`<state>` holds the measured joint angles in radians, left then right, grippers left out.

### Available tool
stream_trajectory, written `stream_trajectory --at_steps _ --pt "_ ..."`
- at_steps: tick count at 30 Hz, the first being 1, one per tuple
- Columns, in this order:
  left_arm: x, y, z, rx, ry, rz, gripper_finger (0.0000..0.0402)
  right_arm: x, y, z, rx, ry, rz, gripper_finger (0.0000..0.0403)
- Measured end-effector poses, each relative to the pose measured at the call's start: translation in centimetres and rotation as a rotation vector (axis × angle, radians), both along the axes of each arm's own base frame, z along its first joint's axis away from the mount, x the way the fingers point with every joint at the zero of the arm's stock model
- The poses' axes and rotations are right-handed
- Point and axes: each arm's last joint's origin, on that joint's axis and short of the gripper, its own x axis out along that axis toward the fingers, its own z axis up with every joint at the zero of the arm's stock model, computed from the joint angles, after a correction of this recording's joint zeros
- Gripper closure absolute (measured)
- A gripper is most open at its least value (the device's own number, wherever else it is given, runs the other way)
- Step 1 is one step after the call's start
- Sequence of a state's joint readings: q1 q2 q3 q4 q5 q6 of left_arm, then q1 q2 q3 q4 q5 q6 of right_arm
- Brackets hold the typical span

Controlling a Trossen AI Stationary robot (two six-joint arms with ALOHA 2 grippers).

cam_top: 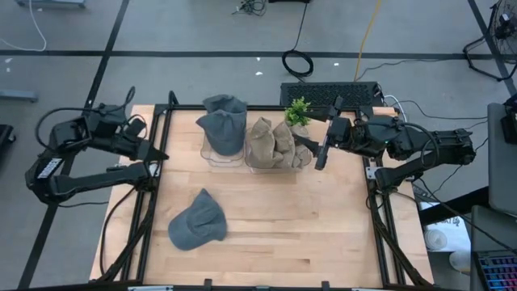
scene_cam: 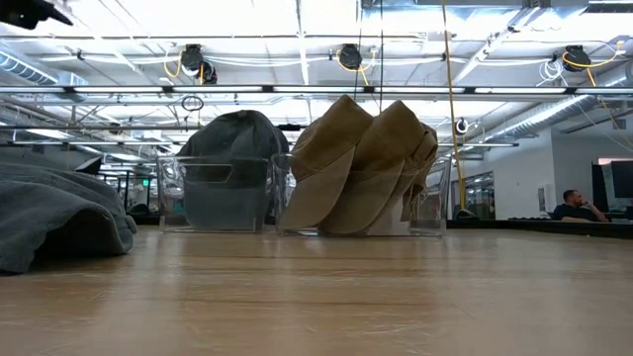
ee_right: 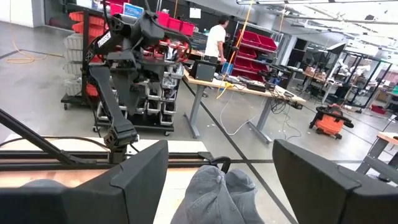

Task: Pick & Place hat
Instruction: Put the blue cap into the left transparent bin

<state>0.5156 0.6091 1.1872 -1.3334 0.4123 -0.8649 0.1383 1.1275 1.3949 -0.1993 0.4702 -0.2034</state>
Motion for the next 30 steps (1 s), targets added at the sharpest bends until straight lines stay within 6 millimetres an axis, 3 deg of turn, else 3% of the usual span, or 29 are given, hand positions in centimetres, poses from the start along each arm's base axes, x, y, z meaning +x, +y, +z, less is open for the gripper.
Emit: stream_trajectory --at_steps 9,16,21,30 --pt "2.1 1.2 -1.2 -0.063 0.105 0.026 0.0066 0.0 0.0 0.0 0.021 -0.007 0.003 0.0124" --pt "4.3 1.6 -1.8 -0.114 0.190 -0.078 0.0066 0.1 0.3 0.0 0.097 -0.026 0.109 0.0124" --pt "5.9 1.0 -2.1 -0.068 0.251 -0.167 0.0066 0.1 0.4 -0.2 0.134 -0.015 0.128 0.0124" --pt "7.7 -0.9 -2.6 -0.013 0.347 -0.085 0.0066 0.1 0.4 -0.1 0.135 -0.021 0.129 0.0124"
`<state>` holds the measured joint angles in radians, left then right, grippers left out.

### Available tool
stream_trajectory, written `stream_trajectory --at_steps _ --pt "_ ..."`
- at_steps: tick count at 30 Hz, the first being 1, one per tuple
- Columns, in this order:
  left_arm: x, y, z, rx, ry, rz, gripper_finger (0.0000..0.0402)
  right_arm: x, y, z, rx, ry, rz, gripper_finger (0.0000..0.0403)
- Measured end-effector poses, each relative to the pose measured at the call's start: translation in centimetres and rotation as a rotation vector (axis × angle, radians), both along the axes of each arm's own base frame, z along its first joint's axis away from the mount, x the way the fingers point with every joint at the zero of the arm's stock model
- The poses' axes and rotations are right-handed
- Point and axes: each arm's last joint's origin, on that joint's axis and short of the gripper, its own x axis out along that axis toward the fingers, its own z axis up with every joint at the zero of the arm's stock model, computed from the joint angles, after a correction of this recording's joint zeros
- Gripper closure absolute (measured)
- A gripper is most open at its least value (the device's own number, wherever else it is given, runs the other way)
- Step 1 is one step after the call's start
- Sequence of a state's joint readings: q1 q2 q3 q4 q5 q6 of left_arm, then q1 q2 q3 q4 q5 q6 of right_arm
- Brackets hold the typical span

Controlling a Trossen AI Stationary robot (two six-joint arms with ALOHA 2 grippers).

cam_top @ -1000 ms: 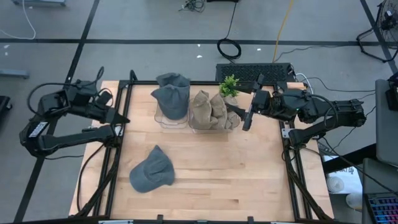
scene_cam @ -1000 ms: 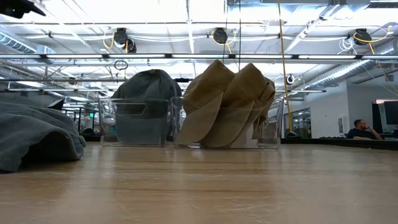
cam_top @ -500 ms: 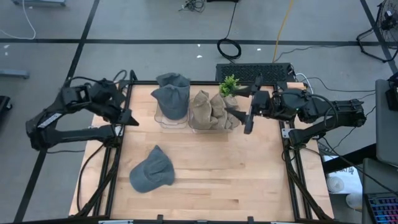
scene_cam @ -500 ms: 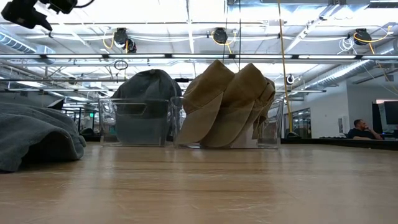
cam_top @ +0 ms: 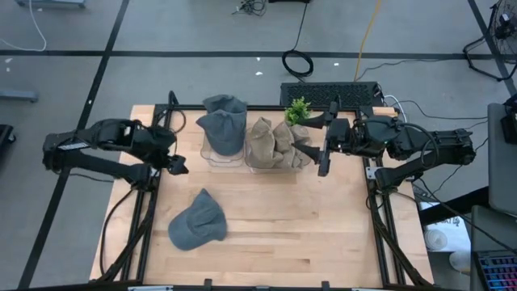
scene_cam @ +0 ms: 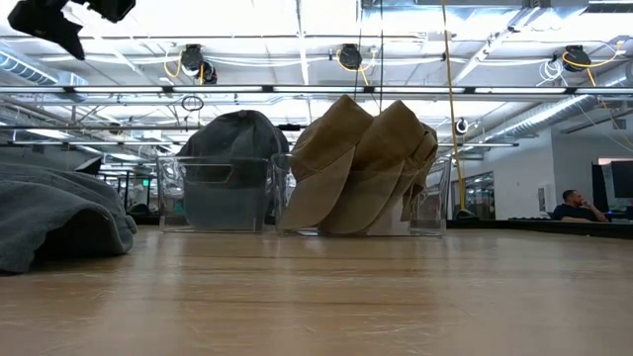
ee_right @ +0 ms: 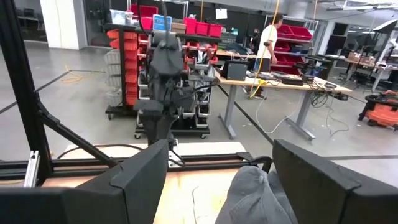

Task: Pick & Place hat
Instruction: Put the blue cap into the left transparent bin

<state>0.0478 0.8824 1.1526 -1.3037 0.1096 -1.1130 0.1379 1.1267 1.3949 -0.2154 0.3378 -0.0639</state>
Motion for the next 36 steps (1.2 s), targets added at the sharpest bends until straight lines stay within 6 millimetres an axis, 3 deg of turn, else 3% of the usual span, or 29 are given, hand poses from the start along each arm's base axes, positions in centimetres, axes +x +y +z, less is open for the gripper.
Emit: stream_trajectory --at_steps 12,17,22,30,36 --pt "3.1 -2.4 -1.7 0.083 0.144 -0.083 0.0066 0.0 0.1 0.2 0.060 -0.029 0.004 0.0124" --pt "4.3 -3.6 -4.5 0.087 0.166 -0.124 0.0066 0.0 0.1 0.2 0.061 -0.028 0.004 0.0124" --pt "4.0 -4.4 -7.6 0.037 0.244 -0.111 0.0066 0.0 0.1 -0.1 0.123 -0.017 0.002 0.0124" --pt "3.2 -5.4 -9.7 0.020 0.307 0.030 0.0066 -0.1 0.0 -0.8 0.142 0.054 -0.004 0.0124" --pt "4.3 -6.3 -11.8 0.023 0.199 0.079 0.0066 -0.1 0.0 -0.9 0.140 0.069 -0.005 0.0124"
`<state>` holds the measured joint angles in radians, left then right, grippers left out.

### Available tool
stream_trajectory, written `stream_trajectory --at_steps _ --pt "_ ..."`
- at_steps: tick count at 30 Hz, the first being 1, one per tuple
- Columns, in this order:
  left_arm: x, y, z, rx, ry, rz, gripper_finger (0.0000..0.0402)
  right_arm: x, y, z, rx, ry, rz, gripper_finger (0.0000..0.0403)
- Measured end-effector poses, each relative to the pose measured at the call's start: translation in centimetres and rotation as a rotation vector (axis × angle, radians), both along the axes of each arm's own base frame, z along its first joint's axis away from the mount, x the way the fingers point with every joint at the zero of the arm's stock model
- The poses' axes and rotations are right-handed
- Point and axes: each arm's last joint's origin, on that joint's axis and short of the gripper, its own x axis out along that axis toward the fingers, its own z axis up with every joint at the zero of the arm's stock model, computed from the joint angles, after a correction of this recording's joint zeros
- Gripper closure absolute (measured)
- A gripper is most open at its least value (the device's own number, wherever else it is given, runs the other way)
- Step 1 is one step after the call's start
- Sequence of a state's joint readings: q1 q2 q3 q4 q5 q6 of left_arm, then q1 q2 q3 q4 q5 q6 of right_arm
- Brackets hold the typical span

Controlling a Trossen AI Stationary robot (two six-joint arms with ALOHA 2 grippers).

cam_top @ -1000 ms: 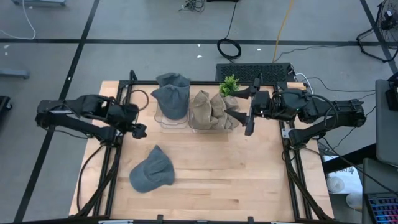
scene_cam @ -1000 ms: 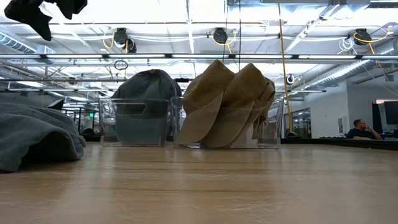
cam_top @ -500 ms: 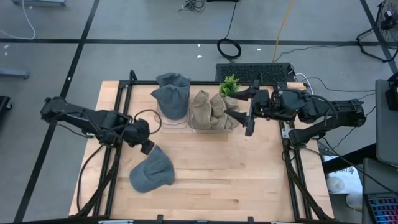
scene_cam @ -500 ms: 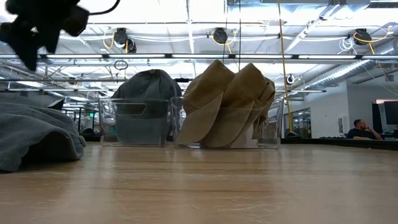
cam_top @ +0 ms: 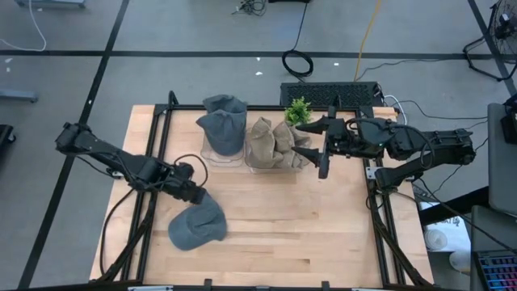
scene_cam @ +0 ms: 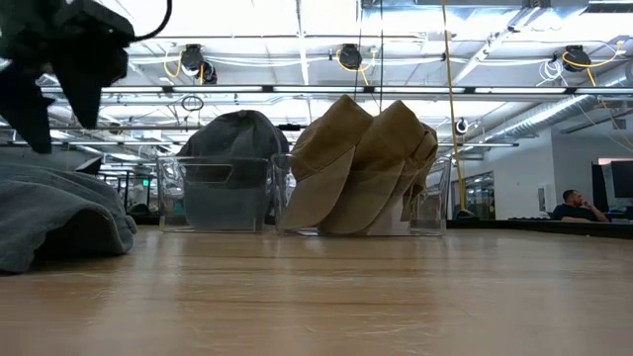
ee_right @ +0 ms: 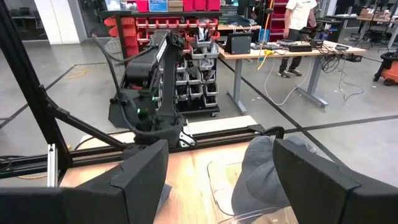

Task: Pick & Place hat
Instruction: Put the blue cap into the left transparent bin

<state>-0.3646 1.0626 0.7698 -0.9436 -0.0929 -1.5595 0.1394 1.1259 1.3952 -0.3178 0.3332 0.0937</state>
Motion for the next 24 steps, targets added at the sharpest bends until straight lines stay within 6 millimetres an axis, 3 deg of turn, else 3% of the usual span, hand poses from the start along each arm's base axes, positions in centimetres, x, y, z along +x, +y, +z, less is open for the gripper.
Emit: stream_trajectory --at_steps 11,15,18,24 --pt "2.4 -1.4 -4.4 0.015 0.071 -0.052 0.0066 0.0 0.0 0.0 0.027 -0.004 -0.006 0.0124" --pt "3.1 -1.6 -5.0 -0.019 0.076 -0.092 0.0072 0.0 0.0 0.0 0.025 -0.003 -0.007 0.0124" --pt "3.1 -1.7 -5.0 -0.034 0.079 -0.121 0.0113 0.0 0.0 0.0 0.020 -0.002 -0.006 0.0124" --pt "3.0 -1.7 -4.9 -0.037 0.079 -0.116 0.0265 0.0 0.0 0.0 0.017 -0.002 -0.004 0.0124"
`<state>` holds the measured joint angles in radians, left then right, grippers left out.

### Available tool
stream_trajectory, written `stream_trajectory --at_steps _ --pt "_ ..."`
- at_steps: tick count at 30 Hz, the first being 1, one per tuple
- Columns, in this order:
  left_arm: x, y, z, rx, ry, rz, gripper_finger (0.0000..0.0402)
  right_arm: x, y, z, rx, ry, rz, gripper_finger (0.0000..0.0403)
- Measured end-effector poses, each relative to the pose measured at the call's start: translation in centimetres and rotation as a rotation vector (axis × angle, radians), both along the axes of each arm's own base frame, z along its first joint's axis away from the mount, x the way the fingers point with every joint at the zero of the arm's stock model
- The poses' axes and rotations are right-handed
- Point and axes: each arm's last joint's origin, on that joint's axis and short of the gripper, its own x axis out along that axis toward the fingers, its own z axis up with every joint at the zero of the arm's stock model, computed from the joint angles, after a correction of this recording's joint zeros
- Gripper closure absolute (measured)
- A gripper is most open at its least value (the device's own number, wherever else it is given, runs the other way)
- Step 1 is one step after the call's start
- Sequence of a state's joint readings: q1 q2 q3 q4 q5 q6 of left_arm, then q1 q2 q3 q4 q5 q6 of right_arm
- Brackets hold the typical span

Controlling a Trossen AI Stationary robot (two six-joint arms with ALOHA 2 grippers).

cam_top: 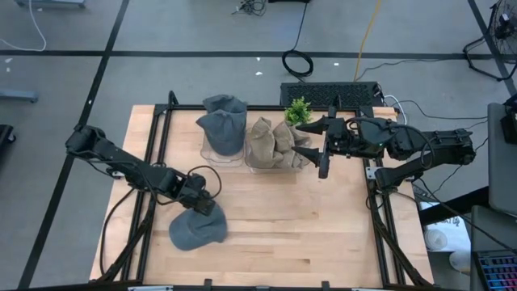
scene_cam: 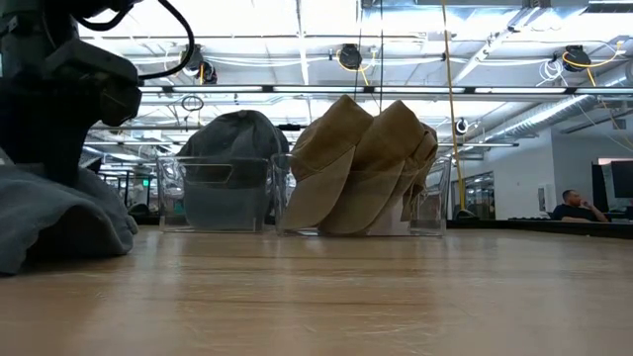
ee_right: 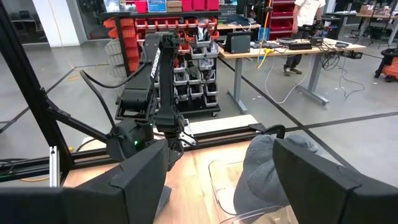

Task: Pick & Place hat
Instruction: Put the blue cap into the left transparent bin

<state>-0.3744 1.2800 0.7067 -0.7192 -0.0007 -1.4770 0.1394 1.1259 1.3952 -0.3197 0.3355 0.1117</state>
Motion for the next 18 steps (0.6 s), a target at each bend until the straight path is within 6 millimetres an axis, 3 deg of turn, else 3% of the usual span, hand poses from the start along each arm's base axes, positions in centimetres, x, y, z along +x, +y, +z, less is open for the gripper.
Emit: stream_trajectory --at_steps 4,5,18 --pt "0.5 -0.2 0.2 -0.022 -0.056 -0.005 0.0375 0.0 0.0 0.0 0.000 0.000 -0.001 0.0124" --pt "0.6 -0.3 0.3 -0.026 -0.076 -0.014 0.0386 0.0 0.0 0.0 0.000 0.000 -0.001 0.0124" --pt "1.7 -1.0 2.4 -0.081 -0.339 -0.106 0.0398 0.0 0.0 0.0 0.000 0.000 -0.002 0.0124"
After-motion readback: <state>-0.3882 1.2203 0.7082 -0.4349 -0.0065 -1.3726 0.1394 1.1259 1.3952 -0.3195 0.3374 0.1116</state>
